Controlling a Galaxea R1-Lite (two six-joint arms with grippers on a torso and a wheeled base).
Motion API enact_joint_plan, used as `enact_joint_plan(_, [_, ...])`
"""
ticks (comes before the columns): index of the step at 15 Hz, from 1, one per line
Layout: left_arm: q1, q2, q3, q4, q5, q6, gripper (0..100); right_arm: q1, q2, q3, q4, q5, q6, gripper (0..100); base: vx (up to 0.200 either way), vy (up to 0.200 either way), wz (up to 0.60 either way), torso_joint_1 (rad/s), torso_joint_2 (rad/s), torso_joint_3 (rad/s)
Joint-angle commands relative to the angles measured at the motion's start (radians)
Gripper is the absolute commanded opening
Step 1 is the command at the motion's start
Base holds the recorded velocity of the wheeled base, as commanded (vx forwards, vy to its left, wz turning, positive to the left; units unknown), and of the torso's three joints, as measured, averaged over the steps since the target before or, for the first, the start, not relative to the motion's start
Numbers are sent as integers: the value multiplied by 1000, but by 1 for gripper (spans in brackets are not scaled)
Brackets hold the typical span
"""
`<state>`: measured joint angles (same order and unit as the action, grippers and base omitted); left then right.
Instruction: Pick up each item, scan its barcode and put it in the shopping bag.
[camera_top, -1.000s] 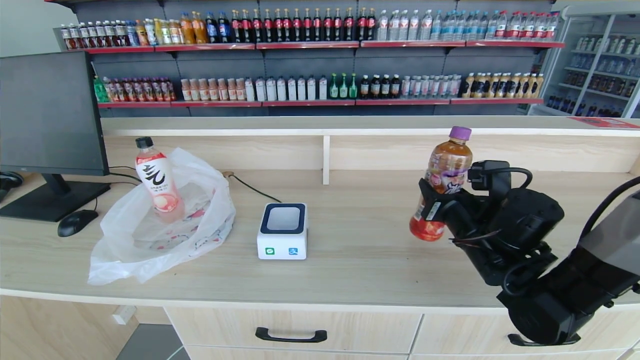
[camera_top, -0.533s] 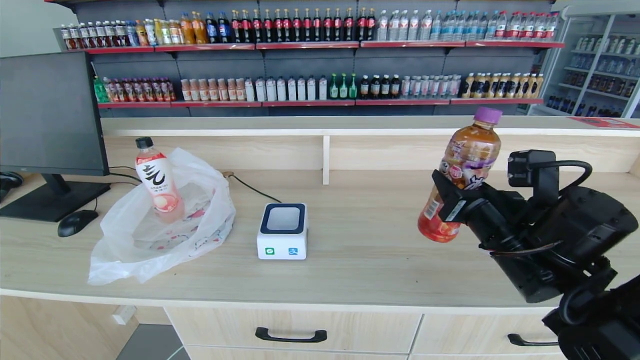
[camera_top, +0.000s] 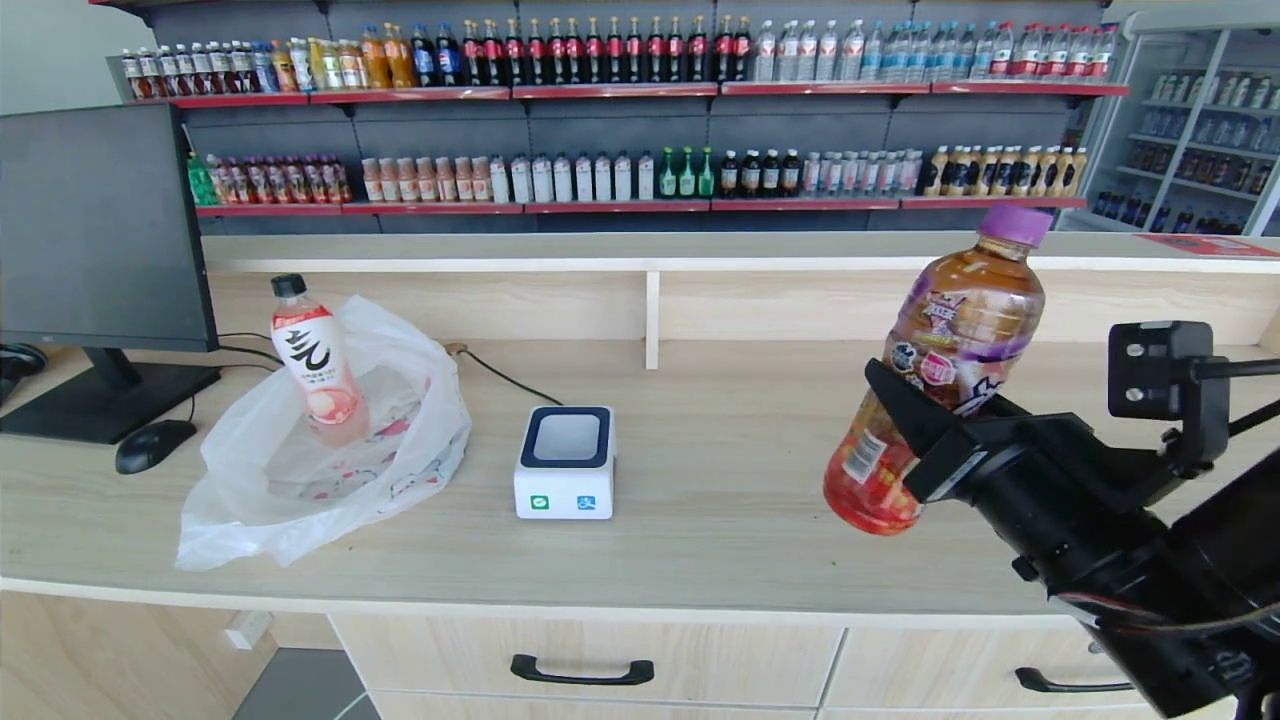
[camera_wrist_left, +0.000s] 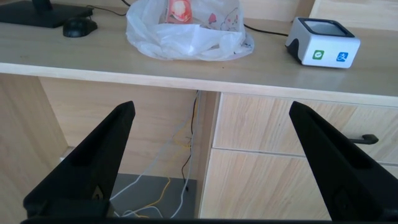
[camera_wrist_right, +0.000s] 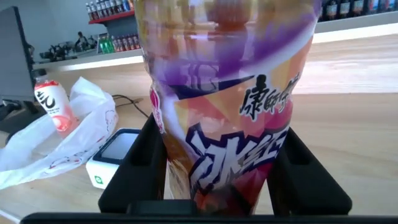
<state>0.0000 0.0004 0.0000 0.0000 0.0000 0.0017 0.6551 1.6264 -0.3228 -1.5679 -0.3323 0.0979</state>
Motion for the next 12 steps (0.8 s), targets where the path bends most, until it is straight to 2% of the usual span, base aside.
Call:
enact_joint_plan(1, [0, 0, 0, 0, 0, 0, 100, 89, -117, 65, -3, 6, 49, 0, 0, 0, 0, 0, 0, 0])
enact_joint_plan(3, [0, 0, 0, 0, 0, 0, 100, 207, -169, 76, -3, 9, 66, 0, 0, 0, 0, 0, 0, 0])
enact_joint_plan(5, [0, 0, 0, 0, 0, 0, 100, 259, -172, 50, -3, 29, 92, 0, 0, 0, 0, 0, 0, 0])
enact_joint_plan(8, [0, 0, 0, 0, 0, 0, 100, 256, -148, 11, -3, 213, 129, 0, 0, 0, 0, 0, 0, 0])
enact_joint_plan(12, [0, 0, 0, 0, 0, 0, 100, 256, -105, -2, -3, 380, 132, 0, 0, 0, 0, 0, 0, 0])
